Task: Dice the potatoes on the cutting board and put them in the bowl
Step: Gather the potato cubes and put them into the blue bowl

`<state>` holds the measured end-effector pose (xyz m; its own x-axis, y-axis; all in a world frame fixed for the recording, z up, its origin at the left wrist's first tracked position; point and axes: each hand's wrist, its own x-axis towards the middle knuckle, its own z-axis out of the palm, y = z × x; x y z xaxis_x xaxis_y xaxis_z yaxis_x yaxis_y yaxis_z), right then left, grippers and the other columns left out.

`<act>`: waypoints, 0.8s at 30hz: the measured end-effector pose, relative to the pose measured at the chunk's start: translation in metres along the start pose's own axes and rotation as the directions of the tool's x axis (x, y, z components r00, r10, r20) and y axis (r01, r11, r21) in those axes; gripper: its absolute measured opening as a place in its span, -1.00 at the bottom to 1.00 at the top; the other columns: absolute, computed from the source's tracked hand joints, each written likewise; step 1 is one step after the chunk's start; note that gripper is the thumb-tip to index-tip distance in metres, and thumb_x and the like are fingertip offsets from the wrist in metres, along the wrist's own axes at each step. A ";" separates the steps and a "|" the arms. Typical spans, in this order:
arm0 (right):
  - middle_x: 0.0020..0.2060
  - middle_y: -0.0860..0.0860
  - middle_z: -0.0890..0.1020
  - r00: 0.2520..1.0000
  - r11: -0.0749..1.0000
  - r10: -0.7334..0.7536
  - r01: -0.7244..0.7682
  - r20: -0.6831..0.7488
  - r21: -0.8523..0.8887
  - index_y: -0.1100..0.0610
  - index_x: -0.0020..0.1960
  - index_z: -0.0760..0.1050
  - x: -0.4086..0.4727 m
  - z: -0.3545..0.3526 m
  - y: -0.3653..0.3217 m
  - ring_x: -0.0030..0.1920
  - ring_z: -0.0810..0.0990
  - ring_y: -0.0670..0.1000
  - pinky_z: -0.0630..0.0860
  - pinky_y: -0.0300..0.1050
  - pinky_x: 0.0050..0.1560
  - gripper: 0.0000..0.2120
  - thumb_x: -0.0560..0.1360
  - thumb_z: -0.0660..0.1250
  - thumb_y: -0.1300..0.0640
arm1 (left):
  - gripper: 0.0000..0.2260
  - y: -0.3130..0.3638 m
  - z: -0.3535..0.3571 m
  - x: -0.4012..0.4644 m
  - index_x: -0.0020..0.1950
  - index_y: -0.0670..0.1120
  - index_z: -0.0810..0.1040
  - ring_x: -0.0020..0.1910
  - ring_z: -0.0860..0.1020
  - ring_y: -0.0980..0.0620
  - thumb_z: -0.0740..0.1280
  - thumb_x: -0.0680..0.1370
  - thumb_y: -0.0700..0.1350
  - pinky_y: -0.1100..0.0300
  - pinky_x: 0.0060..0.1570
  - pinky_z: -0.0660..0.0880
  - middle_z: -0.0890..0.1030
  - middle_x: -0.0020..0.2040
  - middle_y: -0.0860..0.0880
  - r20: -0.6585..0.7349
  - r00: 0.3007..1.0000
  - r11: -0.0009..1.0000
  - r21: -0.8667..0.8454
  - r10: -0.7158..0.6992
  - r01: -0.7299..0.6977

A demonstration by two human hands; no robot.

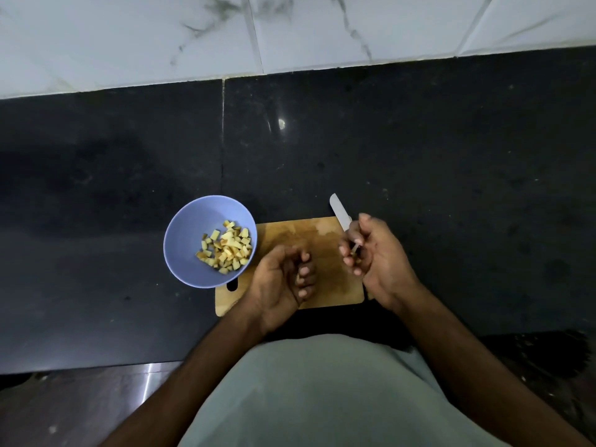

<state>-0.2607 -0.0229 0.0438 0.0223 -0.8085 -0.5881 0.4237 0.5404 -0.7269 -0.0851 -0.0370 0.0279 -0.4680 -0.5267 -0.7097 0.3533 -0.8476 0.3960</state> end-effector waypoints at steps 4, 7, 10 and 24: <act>-0.39 -0.01 0.48 0.986 0.903 -0.083 0.014 -0.142 -0.429 0.09 -0.23 0.49 -0.008 -0.010 0.002 -0.40 0.37 -0.07 0.28 -0.19 -0.42 -0.70 0.59 0.30 -0.07 | -0.66 -0.004 0.004 0.002 -0.30 0.00 0.41 -0.54 0.11 0.14 0.27 0.63 0.11 0.29 -0.57 0.00 0.18 -0.43 0.05 -0.036 0.999 0.972 0.237 0.006 0.002; -0.37 -0.12 0.54 0.976 0.450 -0.216 0.115 0.017 -0.886 0.00 -0.12 0.52 -0.022 -0.030 0.005 -0.39 0.46 -0.18 0.41 -0.28 -0.35 -0.85 0.53 0.38 -0.07 | -0.66 -0.007 0.007 0.003 -0.26 0.00 0.43 -0.53 0.15 0.12 0.30 0.61 0.16 0.28 -0.56 0.05 0.26 -0.44 0.05 -0.093 0.994 0.928 0.373 0.053 -0.015; -0.20 -0.13 0.58 0.989 0.079 -0.145 0.051 0.039 -0.996 -0.06 -0.10 0.51 -0.035 -0.040 0.009 -0.22 0.56 -0.13 0.52 -0.13 -0.17 -0.92 0.51 0.37 -0.04 | -0.70 -0.008 0.011 0.004 -0.20 -0.01 0.44 -0.50 0.19 0.09 0.33 0.61 0.13 0.25 -0.55 0.11 0.31 -0.41 0.02 -0.092 0.992 0.895 0.445 0.083 -0.033; -0.05 0.04 0.51 0.982 -0.165 -0.189 -0.014 0.018 -0.986 0.10 0.04 0.48 -0.042 -0.043 0.029 -0.04 0.57 0.11 0.42 -0.03 -0.21 -0.88 0.61 0.21 0.07 | -0.75 -0.024 0.021 0.017 -0.03 -0.13 0.54 -0.44 0.39 0.11 0.27 0.66 0.03 0.30 -0.51 0.27 0.55 -0.30 -0.05 -0.066 0.993 0.821 0.569 0.095 -0.040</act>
<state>-0.2884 0.0370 0.0321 -0.0420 -0.9001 -0.4337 -0.9633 0.1516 -0.2214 -0.1184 -0.0267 0.0186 -0.3775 -0.5991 -0.7061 -0.1521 -0.7121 0.6854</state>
